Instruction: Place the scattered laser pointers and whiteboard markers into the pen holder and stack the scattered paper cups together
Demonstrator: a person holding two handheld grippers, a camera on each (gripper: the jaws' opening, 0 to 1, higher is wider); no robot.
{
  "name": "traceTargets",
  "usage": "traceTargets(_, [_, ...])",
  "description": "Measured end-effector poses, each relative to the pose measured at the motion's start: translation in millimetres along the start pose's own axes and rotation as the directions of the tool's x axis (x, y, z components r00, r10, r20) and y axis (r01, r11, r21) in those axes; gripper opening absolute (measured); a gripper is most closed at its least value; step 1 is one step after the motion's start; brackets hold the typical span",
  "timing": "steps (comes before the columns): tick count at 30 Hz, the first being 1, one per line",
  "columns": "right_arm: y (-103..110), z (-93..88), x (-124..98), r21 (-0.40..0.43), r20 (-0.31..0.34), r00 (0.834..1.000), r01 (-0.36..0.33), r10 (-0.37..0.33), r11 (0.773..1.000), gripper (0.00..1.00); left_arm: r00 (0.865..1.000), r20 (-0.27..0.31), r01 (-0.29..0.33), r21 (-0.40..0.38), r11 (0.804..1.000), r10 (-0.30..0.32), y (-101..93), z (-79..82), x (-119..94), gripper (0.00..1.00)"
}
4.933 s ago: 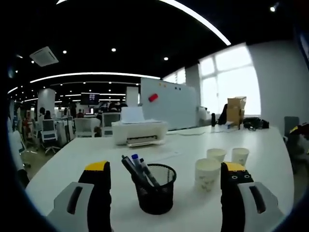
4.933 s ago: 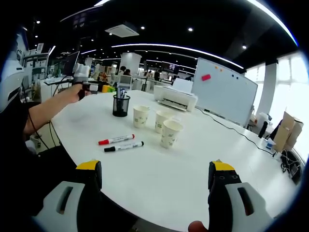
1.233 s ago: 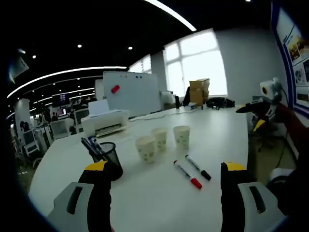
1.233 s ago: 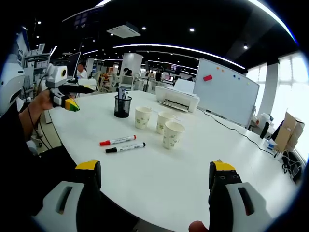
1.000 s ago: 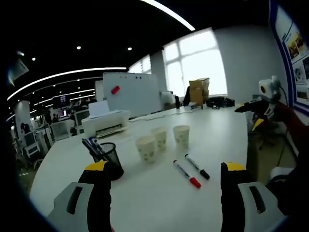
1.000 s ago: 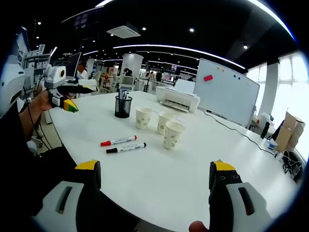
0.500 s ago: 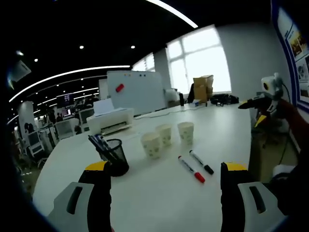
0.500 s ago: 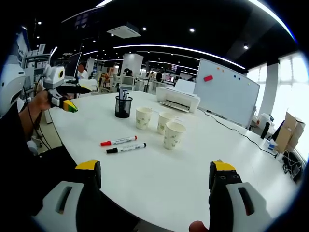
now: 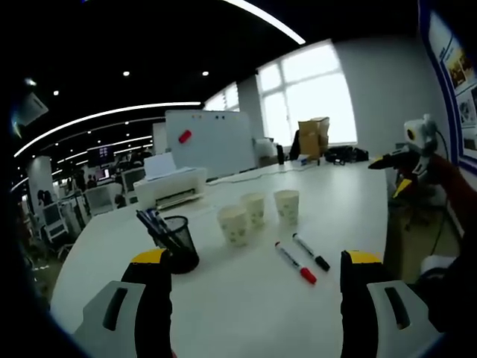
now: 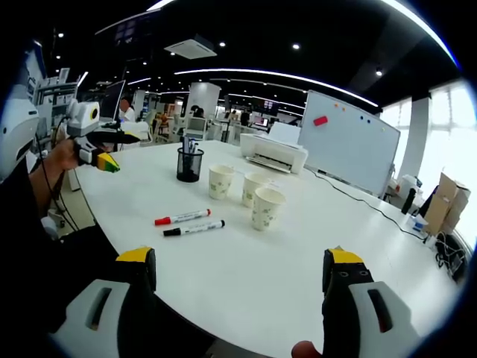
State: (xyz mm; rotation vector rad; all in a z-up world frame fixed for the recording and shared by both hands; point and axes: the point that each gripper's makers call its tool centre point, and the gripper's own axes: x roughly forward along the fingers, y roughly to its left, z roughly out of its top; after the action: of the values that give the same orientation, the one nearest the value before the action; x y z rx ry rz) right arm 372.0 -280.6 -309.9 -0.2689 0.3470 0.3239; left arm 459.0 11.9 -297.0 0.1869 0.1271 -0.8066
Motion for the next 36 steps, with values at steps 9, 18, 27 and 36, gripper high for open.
traceTargets(9, [-0.3,-1.2,-0.4,0.003,-0.001,1.0,0.001,-0.001,1.0,0.87,1.0,-0.005,0.006,-0.003,1.0,-0.006,-1.4,-1.3,1.3,0.95])
traceTargets(18, [-0.8,-2.5,-1.3,0.003,-0.004,1.0,0.006,-0.006,1.0,0.87,1.0,-0.009,0.028,-0.016,0.999,-0.028,-7.7,-3.2,5.7,0.92])
traceTargets(27, [-1.9,-4.9,-1.8,0.006,-0.006,1.0,0.006,-0.006,1.0,0.87,0.999,-0.021,0.04,-0.019,0.999,-0.04,-11.2,-6.3,12.3,0.9])
traceTargets(36, [-4.1,-4.8,-2.1,0.005,-0.003,1.0,0.008,-0.008,1.0,0.87,0.998,-0.031,0.057,-0.011,0.998,-0.057,-14.5,-4.9,24.9,0.89])
